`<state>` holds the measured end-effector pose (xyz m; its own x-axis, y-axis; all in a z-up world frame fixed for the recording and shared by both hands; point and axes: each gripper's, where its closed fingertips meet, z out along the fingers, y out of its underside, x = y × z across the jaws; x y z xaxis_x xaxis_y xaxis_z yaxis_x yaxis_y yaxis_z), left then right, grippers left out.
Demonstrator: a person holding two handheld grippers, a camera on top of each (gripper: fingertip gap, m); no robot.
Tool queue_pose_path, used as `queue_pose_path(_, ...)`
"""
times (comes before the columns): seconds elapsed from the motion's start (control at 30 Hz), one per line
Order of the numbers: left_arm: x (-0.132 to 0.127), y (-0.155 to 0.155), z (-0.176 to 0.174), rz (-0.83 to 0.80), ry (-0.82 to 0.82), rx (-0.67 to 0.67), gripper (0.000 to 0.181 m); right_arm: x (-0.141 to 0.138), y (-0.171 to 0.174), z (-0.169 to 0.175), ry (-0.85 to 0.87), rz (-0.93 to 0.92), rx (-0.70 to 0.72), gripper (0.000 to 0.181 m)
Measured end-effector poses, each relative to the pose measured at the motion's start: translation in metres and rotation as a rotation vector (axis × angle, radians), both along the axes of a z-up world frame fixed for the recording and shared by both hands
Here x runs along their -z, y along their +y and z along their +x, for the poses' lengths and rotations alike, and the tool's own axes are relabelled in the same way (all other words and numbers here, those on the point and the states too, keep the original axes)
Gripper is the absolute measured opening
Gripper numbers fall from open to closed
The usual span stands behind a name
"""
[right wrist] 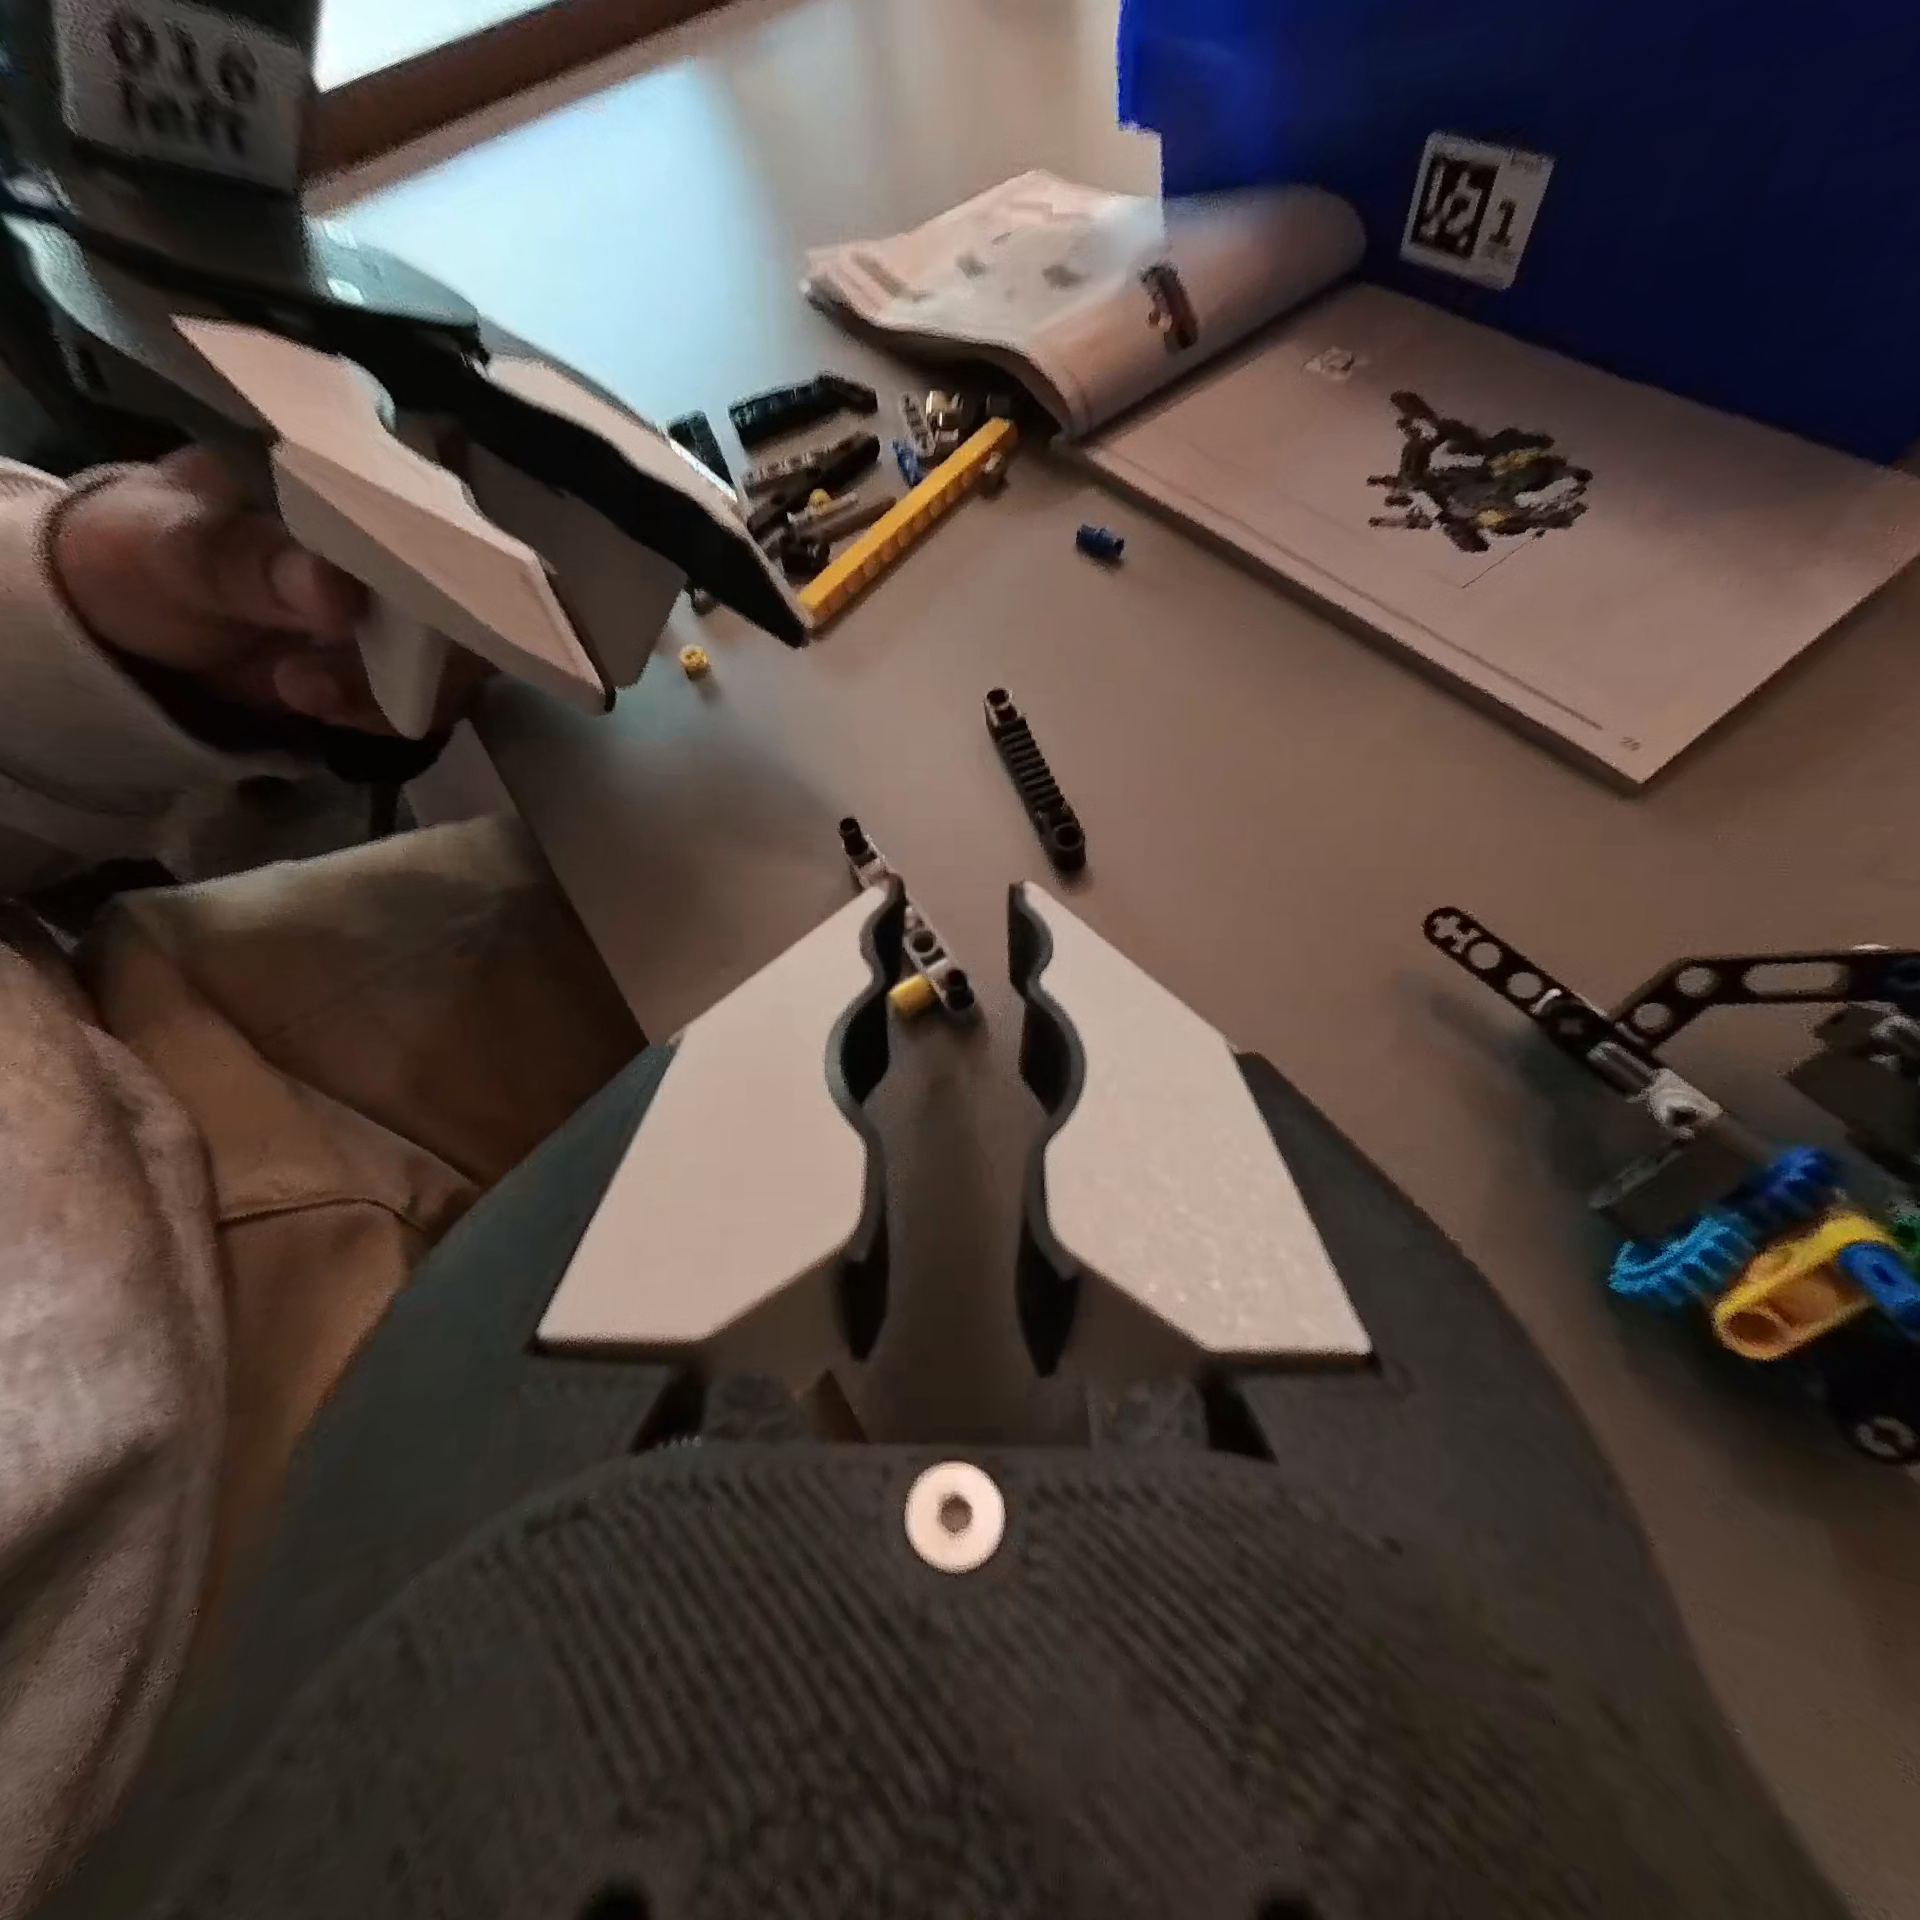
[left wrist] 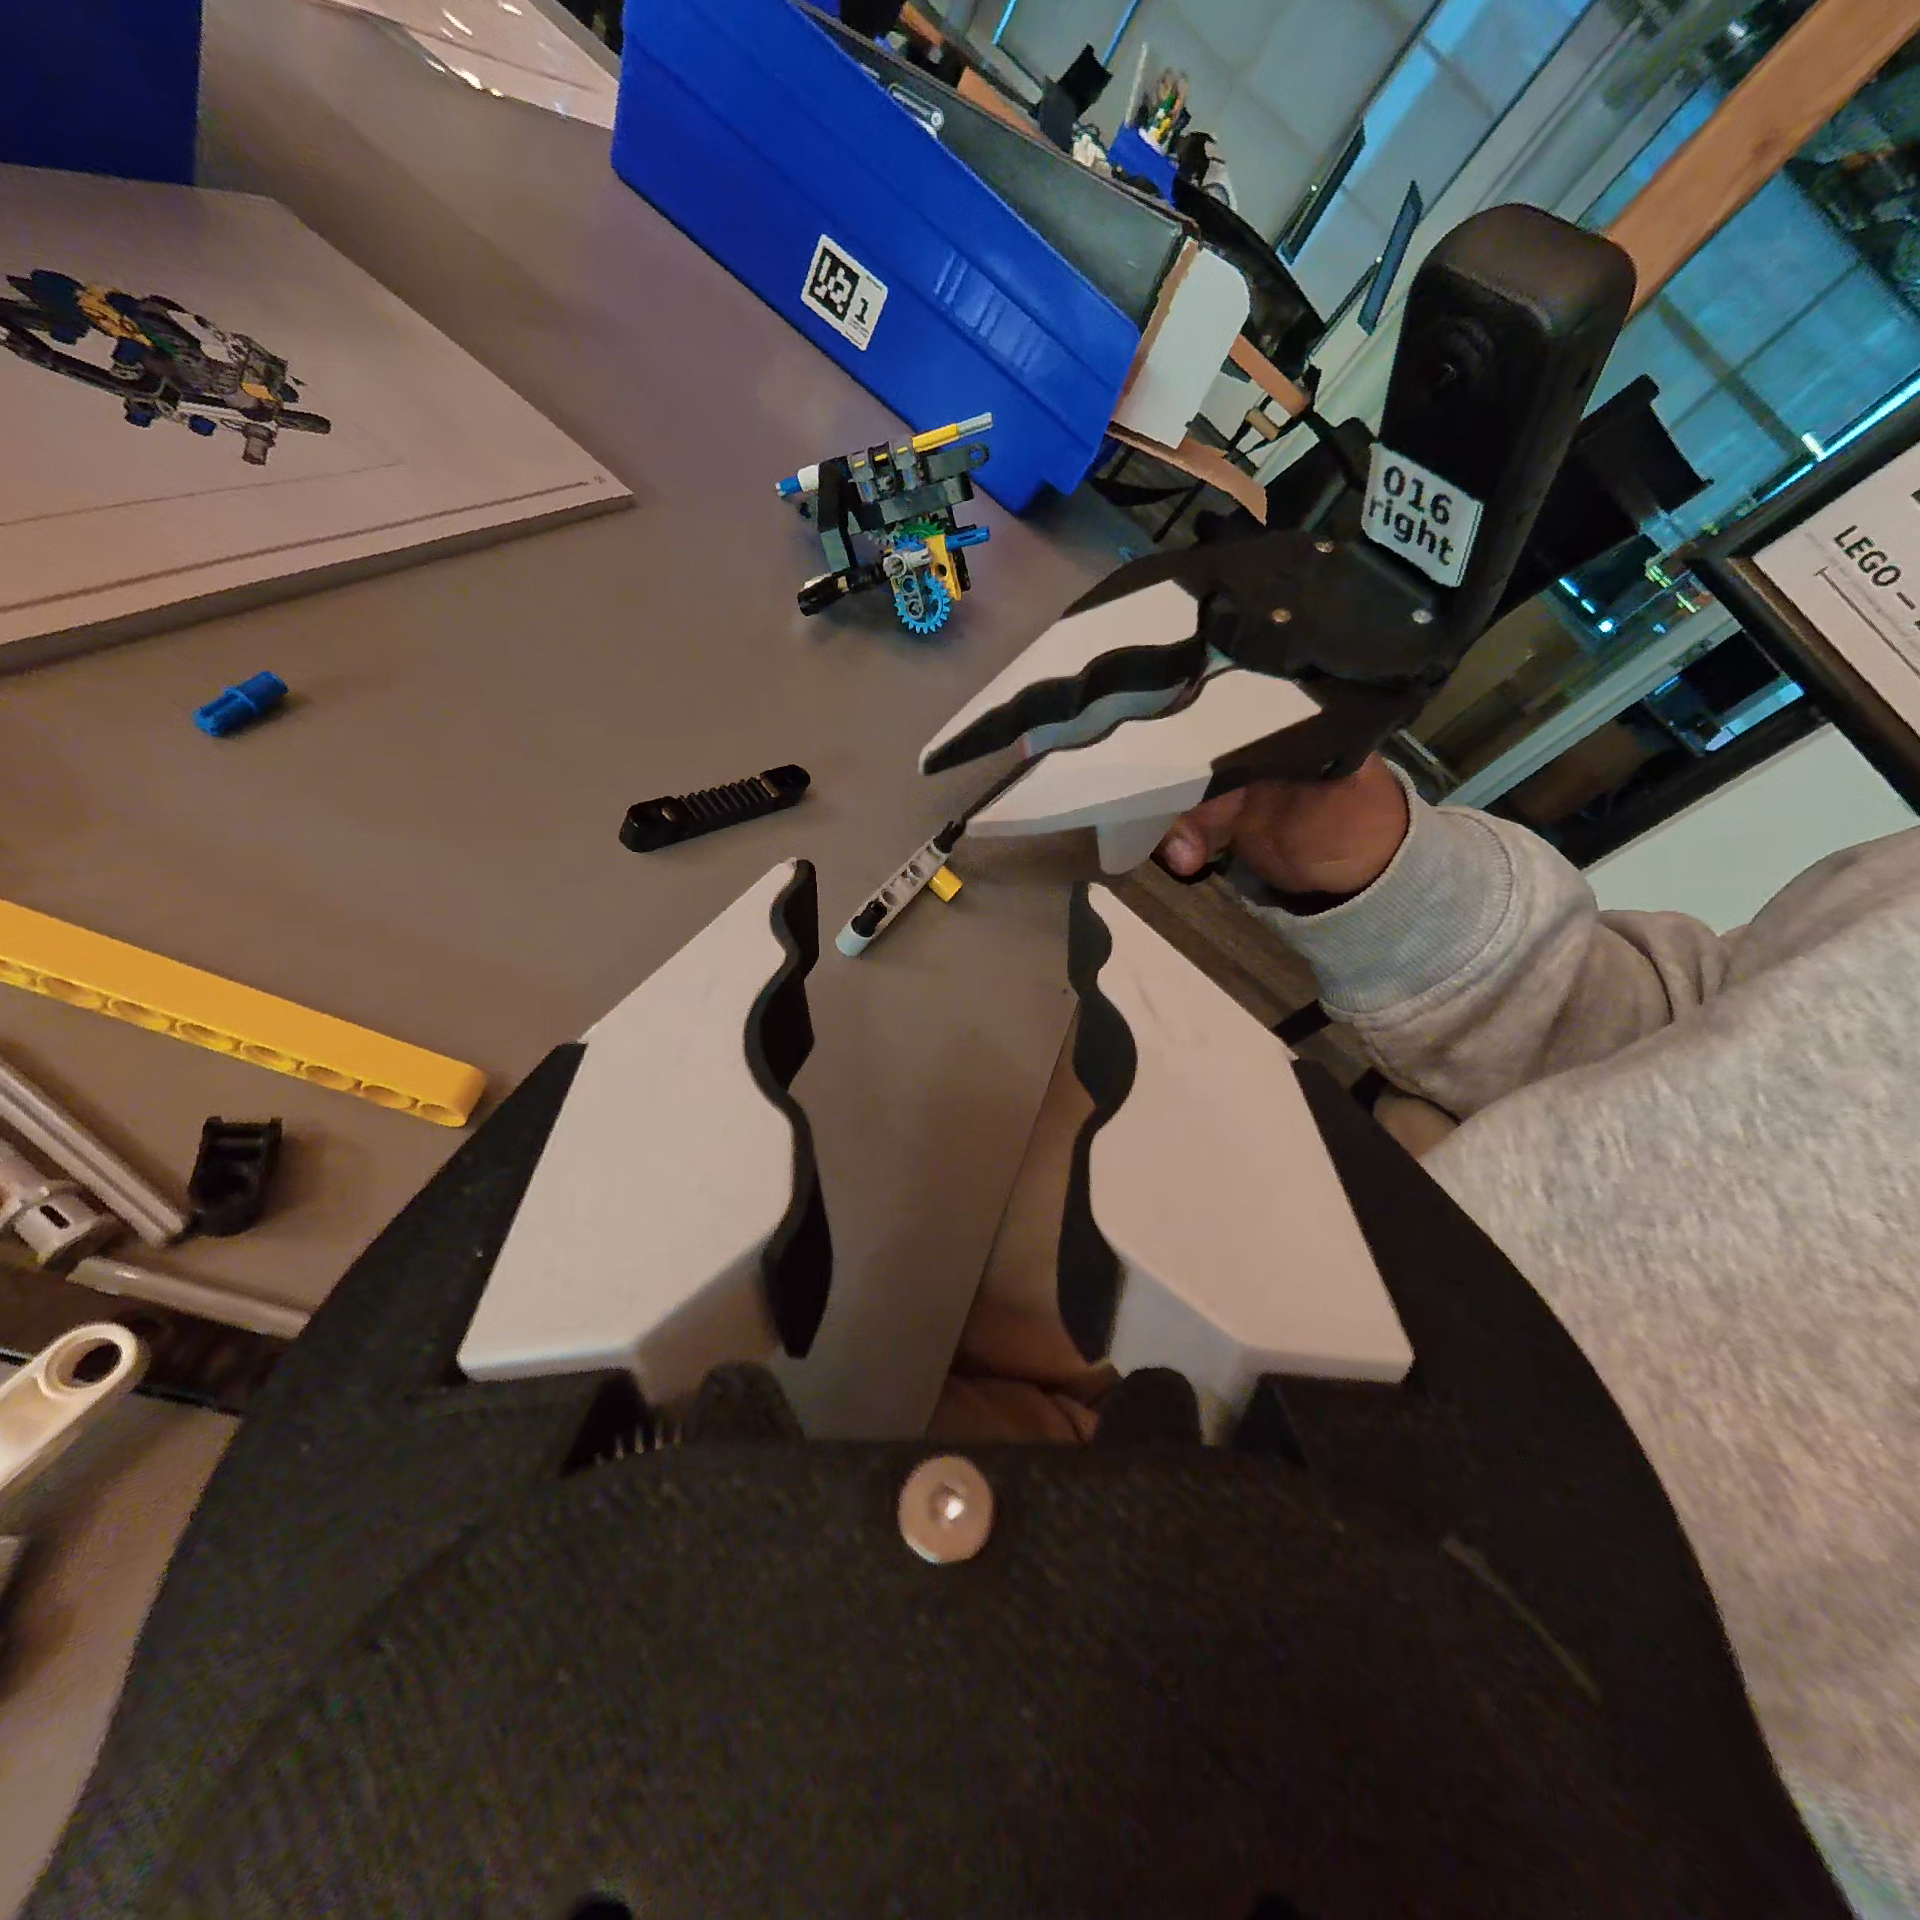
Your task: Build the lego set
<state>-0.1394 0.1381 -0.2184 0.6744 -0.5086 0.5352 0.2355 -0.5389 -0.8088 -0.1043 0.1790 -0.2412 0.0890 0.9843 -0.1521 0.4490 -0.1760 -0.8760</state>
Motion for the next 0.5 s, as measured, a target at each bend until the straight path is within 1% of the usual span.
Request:
queue_pose_path(0.03,0.0,0.0,0.0,-0.001,-0.001,0.001,0.047,-0.004,0.001,0.0,0.028,-0.014,0.009,0.02)
queue_pose_path(0.17,0.0,0.0,0.0,-0.005,-0.004,0.001,0.047,-0.017,0.007,-0.001,0.127,-0.076,0.05,0.026)
queue_pose_path(0.23,0.001,0.0,0.0,-0.007,-0.004,0.001,0.047,-0.018,0.01,0.0,0.134,-0.071,0.065,0.027)
queue_pose_path(0.5,0.004,0.001,0.001,-0.032,-0.002,0.007,0.05,-0.002,0.017,0.002,0.004,0.101,0.121,0.03)
